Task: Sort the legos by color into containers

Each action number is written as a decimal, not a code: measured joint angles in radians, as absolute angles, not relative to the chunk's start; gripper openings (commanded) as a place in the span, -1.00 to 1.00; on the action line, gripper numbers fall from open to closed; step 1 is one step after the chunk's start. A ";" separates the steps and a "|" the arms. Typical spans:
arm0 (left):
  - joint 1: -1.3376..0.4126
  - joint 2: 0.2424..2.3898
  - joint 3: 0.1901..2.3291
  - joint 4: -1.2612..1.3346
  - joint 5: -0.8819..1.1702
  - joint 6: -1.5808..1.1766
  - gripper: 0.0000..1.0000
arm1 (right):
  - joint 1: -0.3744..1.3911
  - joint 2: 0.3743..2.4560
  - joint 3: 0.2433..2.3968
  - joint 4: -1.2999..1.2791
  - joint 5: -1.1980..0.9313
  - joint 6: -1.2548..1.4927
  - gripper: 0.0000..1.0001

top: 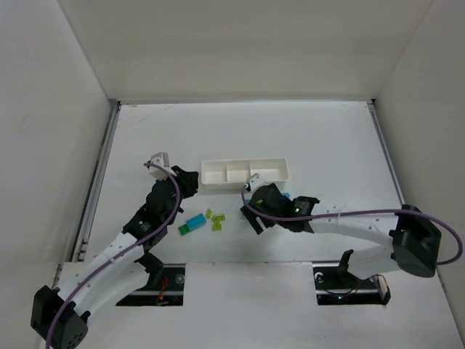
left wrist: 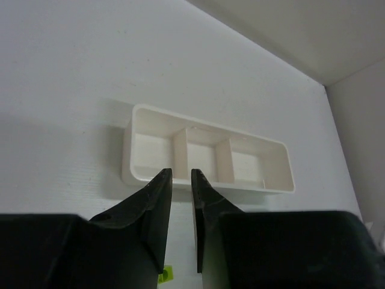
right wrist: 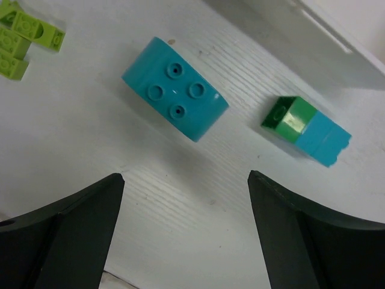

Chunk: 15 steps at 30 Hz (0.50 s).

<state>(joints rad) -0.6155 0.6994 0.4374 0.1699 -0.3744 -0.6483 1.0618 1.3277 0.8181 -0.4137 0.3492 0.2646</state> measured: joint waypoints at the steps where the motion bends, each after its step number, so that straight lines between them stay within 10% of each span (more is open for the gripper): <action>1: -0.616 0.707 0.446 0.160 -0.374 -0.644 -0.60 | 1.061 1.350 0.826 -0.405 0.339 0.244 0.83; 8: -0.622 0.708 0.437 0.176 -0.366 -0.621 0.03 | 0.982 1.463 0.909 -0.320 0.273 0.104 0.82; 15: -0.613 0.682 0.397 0.203 -0.348 -0.612 0.04 | 0.939 1.549 0.959 -0.276 0.165 0.033 0.59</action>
